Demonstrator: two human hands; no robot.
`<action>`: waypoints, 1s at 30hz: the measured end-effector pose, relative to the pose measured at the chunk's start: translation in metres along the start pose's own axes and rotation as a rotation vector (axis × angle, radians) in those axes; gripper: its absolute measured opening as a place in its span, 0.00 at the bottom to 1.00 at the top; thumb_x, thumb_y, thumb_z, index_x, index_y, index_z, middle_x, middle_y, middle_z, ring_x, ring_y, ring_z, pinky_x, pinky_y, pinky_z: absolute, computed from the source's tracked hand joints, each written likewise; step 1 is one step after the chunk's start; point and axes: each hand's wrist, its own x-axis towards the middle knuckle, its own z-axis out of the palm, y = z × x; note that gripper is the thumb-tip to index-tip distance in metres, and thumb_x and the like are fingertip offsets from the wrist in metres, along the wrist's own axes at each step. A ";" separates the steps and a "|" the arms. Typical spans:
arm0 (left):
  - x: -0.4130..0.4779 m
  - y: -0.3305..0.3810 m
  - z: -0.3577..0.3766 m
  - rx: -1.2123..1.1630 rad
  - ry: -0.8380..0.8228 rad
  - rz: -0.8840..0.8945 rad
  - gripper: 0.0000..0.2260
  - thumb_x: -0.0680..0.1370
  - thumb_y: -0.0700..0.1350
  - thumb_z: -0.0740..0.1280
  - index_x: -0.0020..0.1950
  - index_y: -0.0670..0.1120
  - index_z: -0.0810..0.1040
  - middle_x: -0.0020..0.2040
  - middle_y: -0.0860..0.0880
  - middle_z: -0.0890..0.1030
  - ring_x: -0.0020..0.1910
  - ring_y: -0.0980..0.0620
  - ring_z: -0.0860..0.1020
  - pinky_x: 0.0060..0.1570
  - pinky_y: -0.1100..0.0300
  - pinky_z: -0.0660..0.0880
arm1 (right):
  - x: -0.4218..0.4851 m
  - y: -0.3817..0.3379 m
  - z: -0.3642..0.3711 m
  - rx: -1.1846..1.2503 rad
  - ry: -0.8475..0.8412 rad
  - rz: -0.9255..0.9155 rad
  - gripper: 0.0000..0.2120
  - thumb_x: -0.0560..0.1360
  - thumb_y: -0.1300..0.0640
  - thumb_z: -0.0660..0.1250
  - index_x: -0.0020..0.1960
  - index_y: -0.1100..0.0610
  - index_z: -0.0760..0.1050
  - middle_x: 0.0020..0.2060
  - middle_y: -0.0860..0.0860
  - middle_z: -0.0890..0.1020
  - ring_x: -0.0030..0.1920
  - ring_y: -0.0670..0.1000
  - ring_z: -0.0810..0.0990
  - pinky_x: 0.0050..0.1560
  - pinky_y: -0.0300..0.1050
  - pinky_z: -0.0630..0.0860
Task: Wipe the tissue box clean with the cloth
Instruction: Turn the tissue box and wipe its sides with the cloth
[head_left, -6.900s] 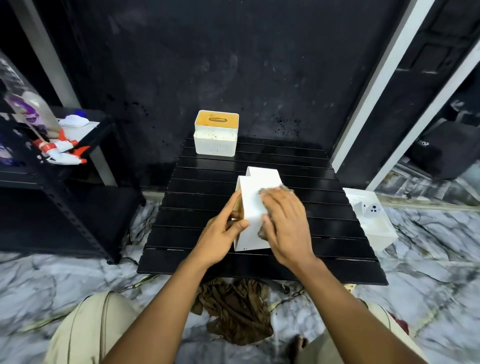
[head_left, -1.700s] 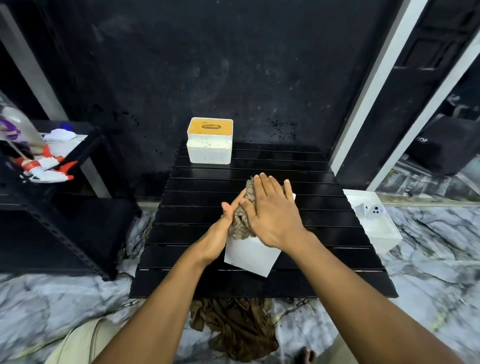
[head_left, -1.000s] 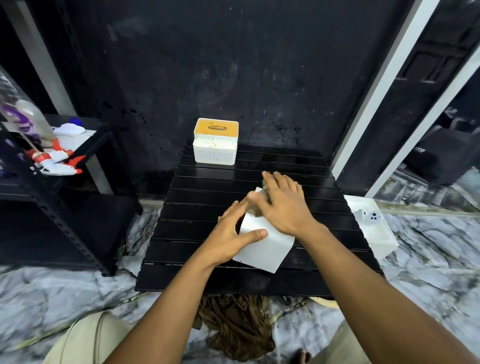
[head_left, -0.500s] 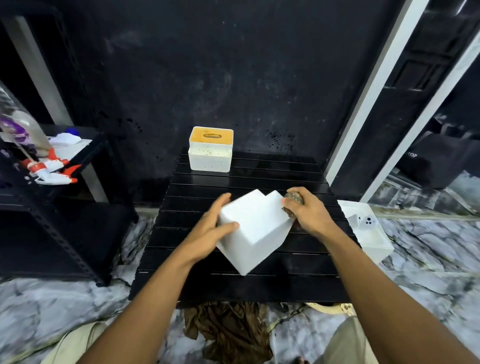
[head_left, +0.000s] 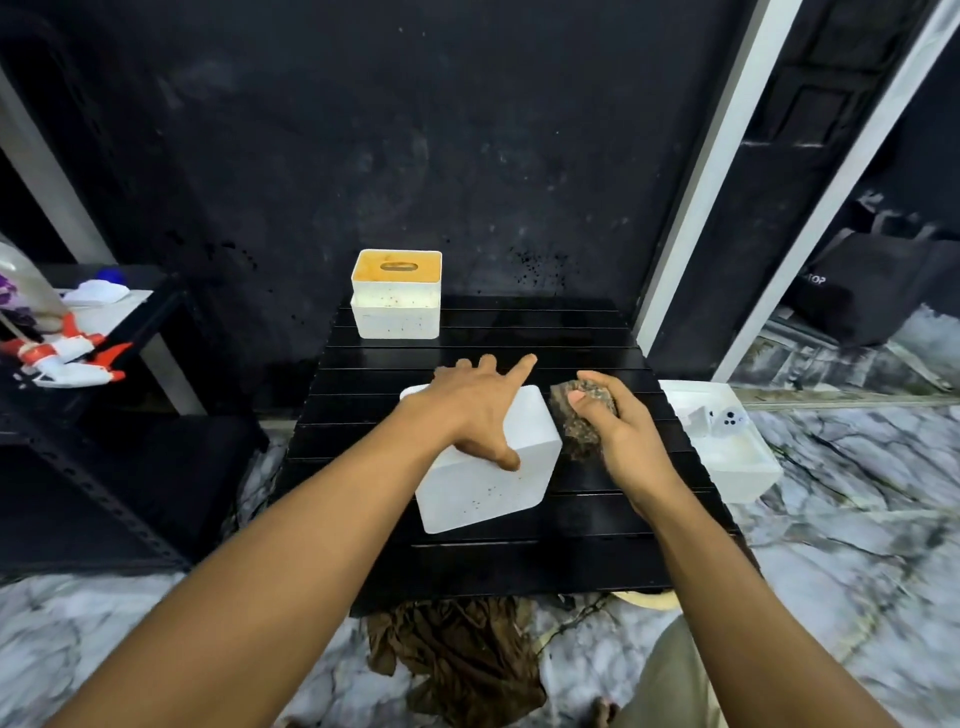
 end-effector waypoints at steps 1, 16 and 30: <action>0.001 0.000 -0.003 -0.018 0.014 0.011 0.57 0.66 0.62 0.75 0.80 0.53 0.38 0.71 0.41 0.64 0.65 0.39 0.69 0.62 0.45 0.70 | -0.001 -0.001 -0.004 0.017 0.015 -0.016 0.17 0.73 0.45 0.67 0.62 0.44 0.75 0.56 0.46 0.81 0.58 0.49 0.80 0.59 0.48 0.76; -0.059 -0.003 0.127 -0.949 0.490 -0.076 0.51 0.60 0.60 0.77 0.77 0.53 0.55 0.67 0.61 0.60 0.65 0.68 0.65 0.60 0.75 0.64 | -0.034 -0.008 0.019 -0.923 -0.003 -0.375 0.33 0.72 0.42 0.51 0.73 0.54 0.67 0.75 0.52 0.66 0.77 0.50 0.55 0.78 0.51 0.51; -0.058 0.000 0.141 -0.965 0.552 -0.123 0.50 0.60 0.58 0.80 0.76 0.56 0.56 0.67 0.62 0.59 0.64 0.61 0.68 0.59 0.66 0.67 | -0.036 -0.006 0.023 -0.880 0.029 -0.288 0.29 0.79 0.44 0.54 0.77 0.54 0.60 0.77 0.48 0.61 0.78 0.46 0.53 0.78 0.46 0.50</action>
